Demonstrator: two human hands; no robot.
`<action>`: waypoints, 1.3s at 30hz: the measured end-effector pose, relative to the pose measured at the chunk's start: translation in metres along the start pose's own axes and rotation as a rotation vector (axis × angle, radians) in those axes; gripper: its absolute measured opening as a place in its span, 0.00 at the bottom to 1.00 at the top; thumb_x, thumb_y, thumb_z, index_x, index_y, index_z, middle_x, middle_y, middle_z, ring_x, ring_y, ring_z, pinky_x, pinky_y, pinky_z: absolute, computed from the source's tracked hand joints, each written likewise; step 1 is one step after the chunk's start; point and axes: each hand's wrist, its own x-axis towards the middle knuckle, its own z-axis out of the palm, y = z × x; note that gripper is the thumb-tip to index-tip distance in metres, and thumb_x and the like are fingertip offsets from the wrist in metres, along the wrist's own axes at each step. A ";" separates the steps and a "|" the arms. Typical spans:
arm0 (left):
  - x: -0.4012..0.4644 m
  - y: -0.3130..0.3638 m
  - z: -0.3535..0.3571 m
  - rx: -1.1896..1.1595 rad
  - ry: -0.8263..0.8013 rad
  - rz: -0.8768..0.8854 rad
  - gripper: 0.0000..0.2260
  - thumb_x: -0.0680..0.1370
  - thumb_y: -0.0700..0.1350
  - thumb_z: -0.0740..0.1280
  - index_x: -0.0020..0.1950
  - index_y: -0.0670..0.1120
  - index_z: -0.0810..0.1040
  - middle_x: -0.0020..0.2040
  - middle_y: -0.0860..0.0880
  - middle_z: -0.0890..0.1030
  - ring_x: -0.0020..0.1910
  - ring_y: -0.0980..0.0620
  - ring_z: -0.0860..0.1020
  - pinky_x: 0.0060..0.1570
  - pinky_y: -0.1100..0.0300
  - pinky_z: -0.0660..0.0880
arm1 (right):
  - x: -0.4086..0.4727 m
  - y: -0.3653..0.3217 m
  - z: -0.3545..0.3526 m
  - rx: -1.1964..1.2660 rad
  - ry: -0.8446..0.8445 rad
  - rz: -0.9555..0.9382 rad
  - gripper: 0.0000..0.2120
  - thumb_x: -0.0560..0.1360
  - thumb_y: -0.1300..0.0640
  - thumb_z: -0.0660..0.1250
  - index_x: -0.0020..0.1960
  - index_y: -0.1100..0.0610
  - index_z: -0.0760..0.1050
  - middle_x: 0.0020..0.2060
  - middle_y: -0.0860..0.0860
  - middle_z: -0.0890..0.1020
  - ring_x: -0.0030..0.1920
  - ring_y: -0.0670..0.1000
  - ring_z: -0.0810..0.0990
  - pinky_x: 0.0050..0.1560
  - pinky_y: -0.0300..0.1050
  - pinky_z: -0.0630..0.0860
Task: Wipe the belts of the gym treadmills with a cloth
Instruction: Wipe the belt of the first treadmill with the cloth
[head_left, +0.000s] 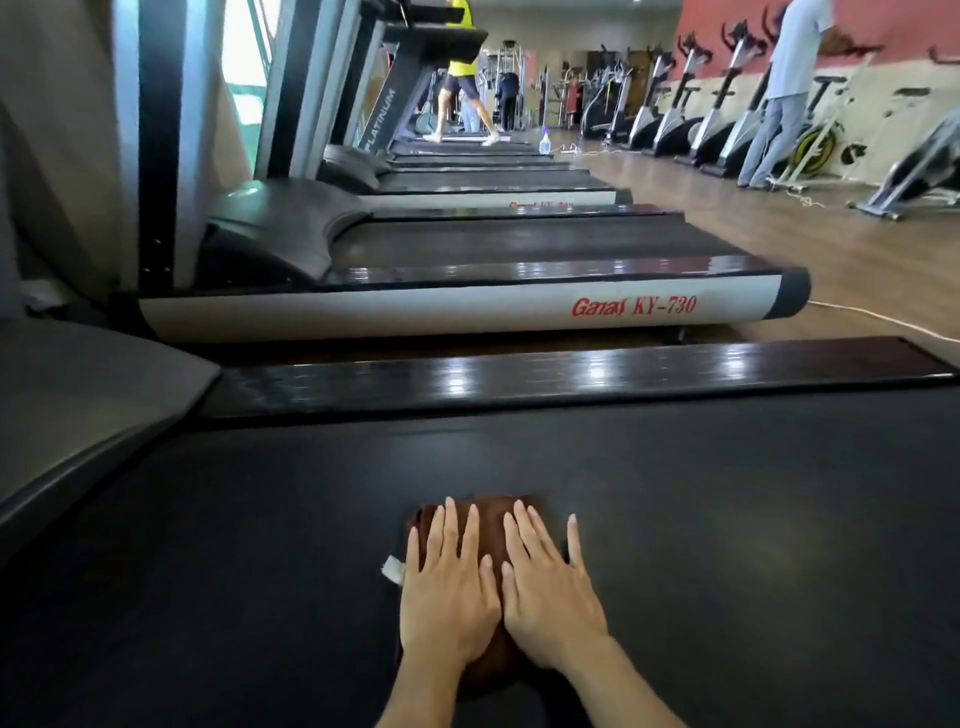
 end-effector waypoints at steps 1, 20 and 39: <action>-0.015 0.005 -0.001 -0.005 -0.026 0.017 0.38 0.73 0.57 0.27 0.84 0.49 0.41 0.83 0.46 0.39 0.83 0.49 0.39 0.81 0.47 0.38 | -0.015 0.001 -0.002 0.012 -0.070 0.000 0.30 0.85 0.49 0.45 0.85 0.56 0.49 0.85 0.52 0.49 0.84 0.48 0.44 0.76 0.59 0.27; -0.180 0.082 0.008 -0.042 -0.071 0.106 0.31 0.81 0.56 0.46 0.83 0.46 0.59 0.83 0.43 0.56 0.82 0.45 0.55 0.78 0.47 0.47 | -0.210 0.027 -0.020 -0.085 -0.086 0.086 0.28 0.83 0.45 0.53 0.77 0.57 0.71 0.77 0.53 0.72 0.77 0.53 0.69 0.76 0.62 0.49; -0.195 0.118 -0.011 -0.116 -0.029 0.244 0.36 0.78 0.61 0.35 0.84 0.50 0.51 0.84 0.54 0.43 0.81 0.58 0.37 0.80 0.52 0.35 | -0.228 0.114 -0.081 -0.248 -0.346 0.211 0.36 0.79 0.44 0.28 0.85 0.56 0.38 0.83 0.53 0.38 0.83 0.50 0.36 0.74 0.64 0.24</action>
